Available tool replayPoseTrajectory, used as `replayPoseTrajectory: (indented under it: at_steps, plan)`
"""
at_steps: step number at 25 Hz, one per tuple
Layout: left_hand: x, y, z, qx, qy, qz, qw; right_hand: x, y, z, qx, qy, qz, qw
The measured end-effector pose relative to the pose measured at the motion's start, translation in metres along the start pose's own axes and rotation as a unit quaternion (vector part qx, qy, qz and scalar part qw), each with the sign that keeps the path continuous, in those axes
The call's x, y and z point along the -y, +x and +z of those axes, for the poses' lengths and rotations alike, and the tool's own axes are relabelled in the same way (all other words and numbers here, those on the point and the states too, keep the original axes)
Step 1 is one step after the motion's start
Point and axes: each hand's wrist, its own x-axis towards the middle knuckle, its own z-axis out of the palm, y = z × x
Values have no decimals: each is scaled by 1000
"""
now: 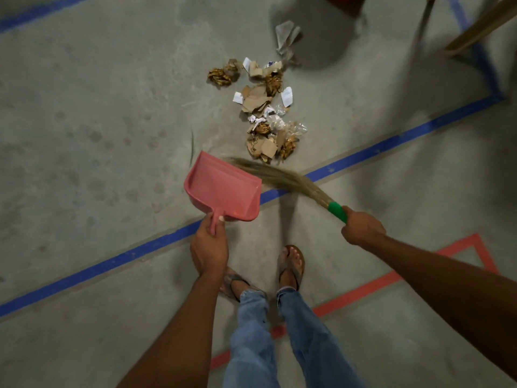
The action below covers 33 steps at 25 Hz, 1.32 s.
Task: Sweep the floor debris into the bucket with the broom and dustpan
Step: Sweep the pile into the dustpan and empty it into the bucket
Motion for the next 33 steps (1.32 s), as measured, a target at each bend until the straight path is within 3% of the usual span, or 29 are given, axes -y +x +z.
replayPoseTrajectory:
  at_steps: [3,10,14,17,23,26,29,33]
  plan:
    - [2,-3,3,6,11,9,1000,4,36,-27,-52,34,26,998]
    - [-9,-7,1,-10,32,-1,999,-8,30,-66,-120,96,-39,987]
    - [-9,-11,-4,-25,37,-24,999,-34,-17,-28,-53,147,-95,983]
    - [-4,-14,-12,-34,48,-49,997,-32,-39,-2,-3,115,-139,984]
    - [30,-16,-40,-93,87,-81,988,61,-34,22,53,35,-206,977]
    - [55,-12,-51,-101,87,-93,987,118,-16,27,61,27,-192,979]
    - [74,-1,-59,-101,78,-86,988,154,-1,22,52,110,-109,987]
    - [75,18,-66,-81,71,-81,991,147,-15,15,-46,160,-33,986]
